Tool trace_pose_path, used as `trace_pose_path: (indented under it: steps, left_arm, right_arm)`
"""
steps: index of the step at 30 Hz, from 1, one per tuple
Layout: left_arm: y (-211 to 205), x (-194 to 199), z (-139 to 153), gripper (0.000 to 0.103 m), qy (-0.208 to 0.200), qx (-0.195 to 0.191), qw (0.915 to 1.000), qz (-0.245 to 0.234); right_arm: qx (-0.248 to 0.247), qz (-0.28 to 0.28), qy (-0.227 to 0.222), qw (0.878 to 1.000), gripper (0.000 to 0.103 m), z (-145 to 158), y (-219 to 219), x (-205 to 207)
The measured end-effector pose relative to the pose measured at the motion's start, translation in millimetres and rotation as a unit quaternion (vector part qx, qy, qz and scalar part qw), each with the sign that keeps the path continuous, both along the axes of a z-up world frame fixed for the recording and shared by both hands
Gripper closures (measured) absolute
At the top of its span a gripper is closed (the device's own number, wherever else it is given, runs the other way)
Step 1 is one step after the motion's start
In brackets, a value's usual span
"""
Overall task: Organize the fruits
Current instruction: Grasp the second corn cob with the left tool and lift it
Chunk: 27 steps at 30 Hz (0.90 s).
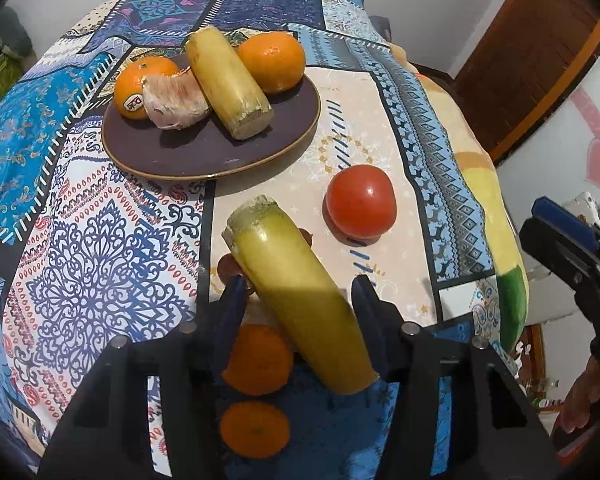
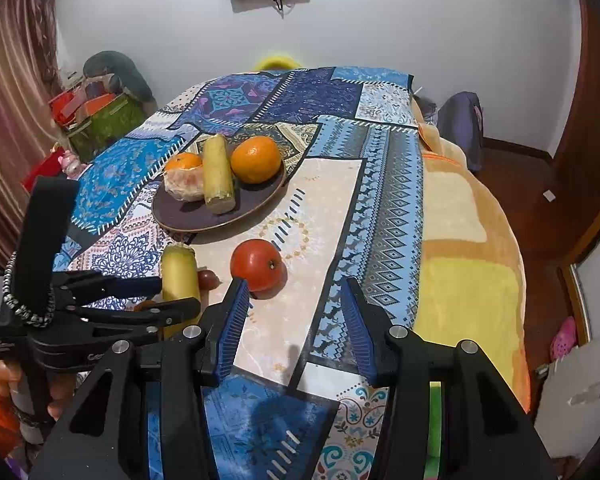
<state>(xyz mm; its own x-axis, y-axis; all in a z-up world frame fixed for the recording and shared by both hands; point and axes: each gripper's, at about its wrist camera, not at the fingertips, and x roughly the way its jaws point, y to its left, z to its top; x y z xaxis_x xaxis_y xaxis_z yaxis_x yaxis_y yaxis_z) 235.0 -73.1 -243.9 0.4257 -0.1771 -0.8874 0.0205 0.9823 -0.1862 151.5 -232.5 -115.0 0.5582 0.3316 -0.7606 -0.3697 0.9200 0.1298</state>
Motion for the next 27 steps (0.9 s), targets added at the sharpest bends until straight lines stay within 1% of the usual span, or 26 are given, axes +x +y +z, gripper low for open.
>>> trace_pose_path:
  steps: [5,8,11,12,14,17,18,20,23,26,27]
  left_arm:
    - [1,2,0,0.056,-0.003,-0.001,0.9999,0.013]
    - [2,1,3,0.059,-0.010,-0.003,0.9999,0.012]
    - [4,-7,12,0.069,-0.022,-0.012,0.9997,0.002]
    - [6,-9,17,0.074,-0.029,-0.021,0.9994,-0.004]
    - [7,-13,24,0.103,-0.038,-0.029,0.9988,-0.014]
    - [11,-16,37,0.103,-0.050,-0.033,0.9980,-0.023]
    - [12,-17,40,0.103,-0.048,-0.037,0.9977,-0.029]
    - [13,-16,41,0.103,-0.040,-0.040,0.9978,-0.034]
    - [9,-17,36,0.102,-0.031,-0.035,0.9980,-0.042]
    - [1,-13,25,0.096,-0.017,-0.034,0.9981,-0.049]
    - [-2,-13,22,0.090,-0.012,-0.036,0.9980,-0.051]
  right_arm:
    - [0.007,-0.002,0.007,1.000,0.059,-4,-4,2]
    - [0.013,-0.003,0.011,1.000,0.059,-5,-3,1]
    - [0.012,0.000,0.012,1.000,0.059,-6,-1,0]
    - [0.011,0.000,0.011,1.000,0.059,-6,0,0]
    - [0.007,0.001,0.009,1.000,0.059,-5,2,0]
    - [0.006,0.001,0.011,1.000,0.059,-6,5,2]
    - [0.005,0.001,0.011,1.000,0.059,-6,6,3]
    - [0.005,0.002,0.012,1.000,0.059,-6,9,3]
    - [0.001,0.004,0.011,1.000,0.059,-8,13,2]
    - [-0.001,0.003,0.014,1.000,0.059,-10,14,3]
    - [-0.002,0.003,0.014,1.000,0.059,-10,13,3]
